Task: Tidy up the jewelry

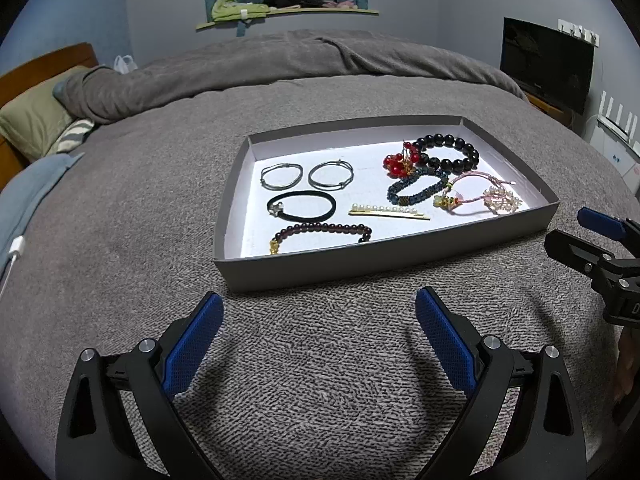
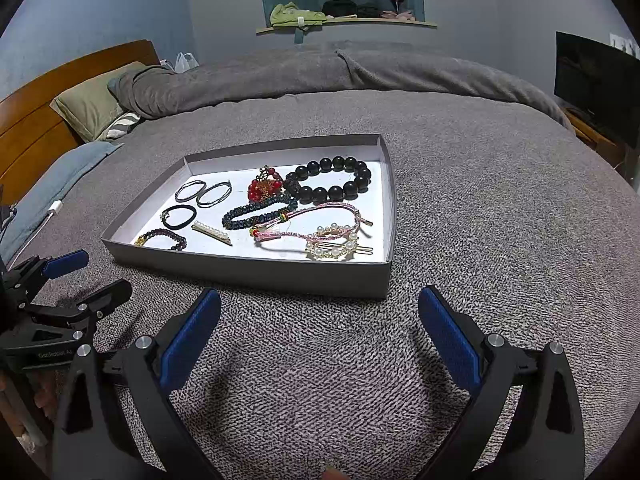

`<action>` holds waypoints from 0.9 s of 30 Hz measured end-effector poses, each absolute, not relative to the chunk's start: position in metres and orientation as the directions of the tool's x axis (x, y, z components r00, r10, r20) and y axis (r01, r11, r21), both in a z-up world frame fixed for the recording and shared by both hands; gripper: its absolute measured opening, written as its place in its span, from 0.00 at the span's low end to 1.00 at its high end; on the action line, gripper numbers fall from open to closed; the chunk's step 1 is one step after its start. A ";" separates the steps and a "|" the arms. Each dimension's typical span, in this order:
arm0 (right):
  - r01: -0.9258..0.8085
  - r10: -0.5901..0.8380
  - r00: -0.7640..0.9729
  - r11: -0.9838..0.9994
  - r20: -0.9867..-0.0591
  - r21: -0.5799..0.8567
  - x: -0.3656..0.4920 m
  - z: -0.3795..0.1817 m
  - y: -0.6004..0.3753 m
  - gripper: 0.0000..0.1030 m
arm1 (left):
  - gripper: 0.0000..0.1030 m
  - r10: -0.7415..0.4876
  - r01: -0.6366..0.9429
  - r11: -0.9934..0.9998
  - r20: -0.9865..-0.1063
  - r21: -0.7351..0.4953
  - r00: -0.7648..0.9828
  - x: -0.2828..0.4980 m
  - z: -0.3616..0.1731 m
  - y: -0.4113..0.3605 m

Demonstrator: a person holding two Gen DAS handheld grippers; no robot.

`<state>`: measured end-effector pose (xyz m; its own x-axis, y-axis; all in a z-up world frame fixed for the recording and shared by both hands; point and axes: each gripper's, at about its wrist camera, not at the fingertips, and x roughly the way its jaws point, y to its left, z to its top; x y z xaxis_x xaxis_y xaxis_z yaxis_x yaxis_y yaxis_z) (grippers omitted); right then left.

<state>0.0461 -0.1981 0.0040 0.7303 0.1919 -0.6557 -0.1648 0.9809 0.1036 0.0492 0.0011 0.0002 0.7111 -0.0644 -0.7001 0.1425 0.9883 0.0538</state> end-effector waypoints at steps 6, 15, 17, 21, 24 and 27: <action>-0.164 0.192 0.730 0.981 -0.656 0.103 0.046 0.004 -0.198 0.95 | 0.93 -0.062 0.141 0.988 -0.698 0.056 0.714 0.050 0.000 0.001; -0.163 0.190 0.730 0.981 -0.656 0.102 0.046 0.004 -0.198 0.95 | 0.93 -0.054 0.136 0.989 -0.698 0.062 0.714 0.051 -0.001 0.001; -0.162 0.189 0.731 0.981 -0.656 0.102 0.047 0.004 -0.198 0.95 | 0.93 -0.054 0.133 0.989 -0.698 0.059 0.714 0.051 -0.002 0.002; -0.162 0.188 0.730 0.982 -0.656 0.101 0.047 0.004 -0.199 0.95 | 0.93 -0.062 0.139 0.989 -0.695 0.055 0.717 0.051 -0.002 0.003; -0.159 0.187 0.730 0.982 -0.657 0.103 0.047 0.003 -0.199 0.95 | 0.93 -0.063 0.143 0.988 -0.691 0.059 0.720 0.051 -0.002 0.002; -0.158 0.186 0.730 0.982 -0.658 0.103 0.047 0.003 -0.200 0.95 | 0.93 -0.080 0.152 0.987 -0.687 0.044 0.722 0.050 -0.001 0.003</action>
<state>0.0467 -0.1996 0.0033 0.7295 0.1861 -0.6581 -0.1578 0.9821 0.1028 0.0502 0.0028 -0.0008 0.7220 -0.0800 -0.6872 0.1515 0.9875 0.0443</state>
